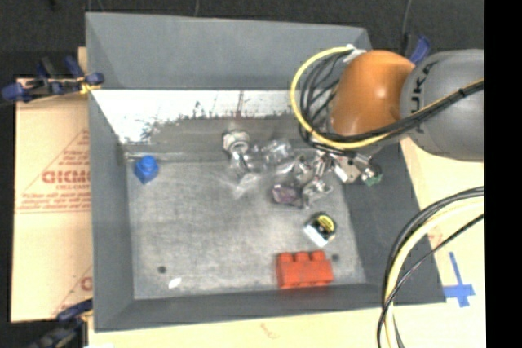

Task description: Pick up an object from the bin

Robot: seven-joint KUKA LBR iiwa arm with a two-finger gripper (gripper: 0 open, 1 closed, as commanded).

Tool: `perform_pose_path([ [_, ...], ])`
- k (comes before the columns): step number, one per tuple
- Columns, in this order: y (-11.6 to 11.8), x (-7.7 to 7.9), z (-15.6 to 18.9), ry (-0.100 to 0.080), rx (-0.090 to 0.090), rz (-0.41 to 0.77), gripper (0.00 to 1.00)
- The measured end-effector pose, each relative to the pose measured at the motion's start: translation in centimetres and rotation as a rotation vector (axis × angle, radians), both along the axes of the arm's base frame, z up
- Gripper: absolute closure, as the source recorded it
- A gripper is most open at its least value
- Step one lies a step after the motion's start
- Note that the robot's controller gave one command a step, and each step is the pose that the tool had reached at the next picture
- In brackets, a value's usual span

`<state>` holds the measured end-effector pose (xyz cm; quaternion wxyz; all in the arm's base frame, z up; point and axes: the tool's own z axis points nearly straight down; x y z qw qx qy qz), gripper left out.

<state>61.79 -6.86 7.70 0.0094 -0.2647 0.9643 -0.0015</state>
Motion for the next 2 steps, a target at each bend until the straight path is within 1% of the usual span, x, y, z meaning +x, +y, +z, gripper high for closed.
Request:
perform_pose_path([
  [1,3.9,3.9,9.2,0.002,-0.002,0.001,1.0],
  [2,0.8,2.3,17.0,0.004,-0.003,-0.05,1.0],
])
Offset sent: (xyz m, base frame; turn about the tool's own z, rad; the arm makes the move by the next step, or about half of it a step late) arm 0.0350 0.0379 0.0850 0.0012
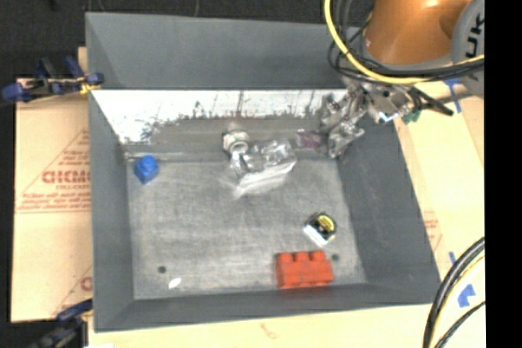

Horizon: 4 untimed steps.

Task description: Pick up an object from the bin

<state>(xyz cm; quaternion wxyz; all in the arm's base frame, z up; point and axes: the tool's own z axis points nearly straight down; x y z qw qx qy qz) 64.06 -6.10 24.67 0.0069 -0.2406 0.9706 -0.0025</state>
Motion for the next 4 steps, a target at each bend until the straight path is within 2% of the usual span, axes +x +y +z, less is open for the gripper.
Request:
perform_pose_path([
  [1,3.0,-1.5,-4.7,0.014,0.0,0.402,1.0],
  [2,9.6,-5.9,0.6,0.007,-0.005,0.926,1.0],
  [3,6.0,-6.3,0.4,0.015,-0.006,0.971,1.0],
  [4,6.3,-6.3,0.4,0.014,-0.003,0.971,0.0],
])
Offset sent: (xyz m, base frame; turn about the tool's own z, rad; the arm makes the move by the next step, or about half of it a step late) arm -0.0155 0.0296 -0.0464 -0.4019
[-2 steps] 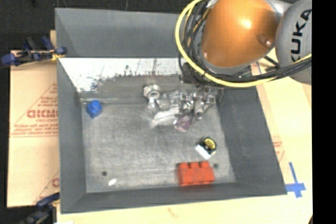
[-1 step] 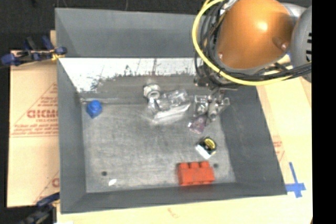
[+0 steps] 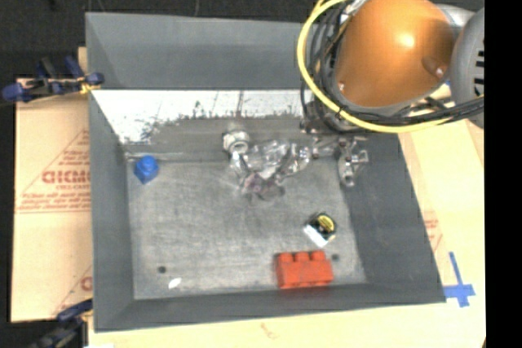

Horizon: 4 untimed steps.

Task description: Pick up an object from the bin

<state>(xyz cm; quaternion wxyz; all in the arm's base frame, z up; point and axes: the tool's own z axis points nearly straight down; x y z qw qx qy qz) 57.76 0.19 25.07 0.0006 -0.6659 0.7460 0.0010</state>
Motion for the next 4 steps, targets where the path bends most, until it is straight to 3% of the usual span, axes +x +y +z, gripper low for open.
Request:
perform_pose_path([
  [1,2.0,3.2,-11.7,0.003,0.002,0.202,0.0],
  [2,1.3,7.1,-14.3,-0.005,-0.001,0.269,0.0],
  [3,1.3,6.7,-17.0,-0.014,-0.002,0.499,0.0],
  [4,1.4,6.6,-17.0,-0.011,0.001,0.495,1.0],
])
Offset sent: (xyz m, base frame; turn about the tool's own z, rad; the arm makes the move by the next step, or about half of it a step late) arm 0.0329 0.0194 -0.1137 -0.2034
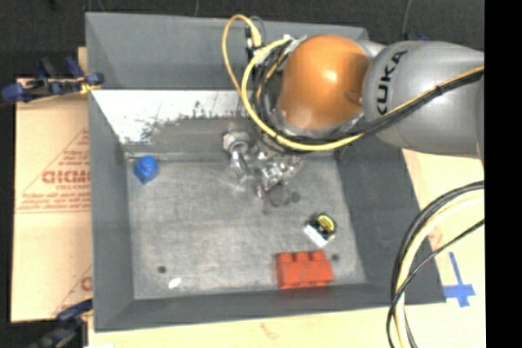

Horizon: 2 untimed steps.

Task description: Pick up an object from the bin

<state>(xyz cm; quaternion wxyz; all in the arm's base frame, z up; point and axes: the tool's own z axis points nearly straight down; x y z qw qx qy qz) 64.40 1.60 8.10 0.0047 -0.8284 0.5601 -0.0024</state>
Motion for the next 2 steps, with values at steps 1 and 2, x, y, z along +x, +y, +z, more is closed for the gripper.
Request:
perform_pose_path([
  [1,-0.2,-0.8,6.6,0.001,0.001,-0.275,1.0],
  [2,-0.4,-1.0,12.4,0.001,-0.001,-0.35,1.0],
])
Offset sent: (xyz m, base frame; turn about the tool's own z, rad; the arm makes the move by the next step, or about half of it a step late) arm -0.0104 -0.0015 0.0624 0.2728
